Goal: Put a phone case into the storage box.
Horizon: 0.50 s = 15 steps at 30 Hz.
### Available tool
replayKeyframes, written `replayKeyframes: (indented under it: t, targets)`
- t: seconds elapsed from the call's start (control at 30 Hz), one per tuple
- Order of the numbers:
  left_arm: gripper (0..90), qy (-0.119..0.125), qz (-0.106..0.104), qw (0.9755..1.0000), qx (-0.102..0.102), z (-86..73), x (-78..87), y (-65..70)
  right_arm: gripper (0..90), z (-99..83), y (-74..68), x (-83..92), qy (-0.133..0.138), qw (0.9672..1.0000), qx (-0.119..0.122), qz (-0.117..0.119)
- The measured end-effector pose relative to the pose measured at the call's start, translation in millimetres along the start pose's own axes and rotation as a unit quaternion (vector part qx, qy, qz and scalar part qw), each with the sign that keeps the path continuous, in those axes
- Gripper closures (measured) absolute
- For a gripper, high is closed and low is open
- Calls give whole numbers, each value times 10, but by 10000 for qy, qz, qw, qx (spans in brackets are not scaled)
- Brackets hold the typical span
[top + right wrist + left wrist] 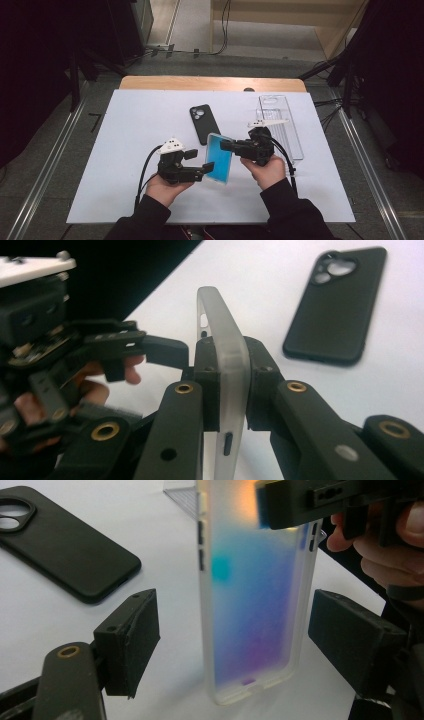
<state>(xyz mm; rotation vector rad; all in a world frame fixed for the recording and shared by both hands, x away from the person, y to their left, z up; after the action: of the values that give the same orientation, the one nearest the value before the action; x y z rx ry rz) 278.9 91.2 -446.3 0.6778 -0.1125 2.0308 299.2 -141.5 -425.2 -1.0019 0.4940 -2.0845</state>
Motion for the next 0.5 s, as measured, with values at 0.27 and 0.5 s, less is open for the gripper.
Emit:
replayKeyframes:
  t: [0.27, 0.5]
  targets:
    - [257, -210, -502, 9985, -66, 63, 82, -100, 774, 4, -16, 92, -49, 9985, 533, 135]
    - [257, -333, -838, 9948, -471, 105, 115, -159, 774, -11, -2, 123, -173, 9947, 940, 391]
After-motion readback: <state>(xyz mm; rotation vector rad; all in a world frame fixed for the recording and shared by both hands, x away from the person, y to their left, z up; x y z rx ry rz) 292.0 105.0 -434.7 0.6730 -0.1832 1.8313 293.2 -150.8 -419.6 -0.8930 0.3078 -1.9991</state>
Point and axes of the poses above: each handheld gripper's, and its own axes: x roughly backward along the jaws, z roughly out of its top, y roughly to its right, the point moved 2 cm from there along -x, roughly forward along the jaws, and after that the axes turned 11 degrees about -x, right-handed, at the moved point
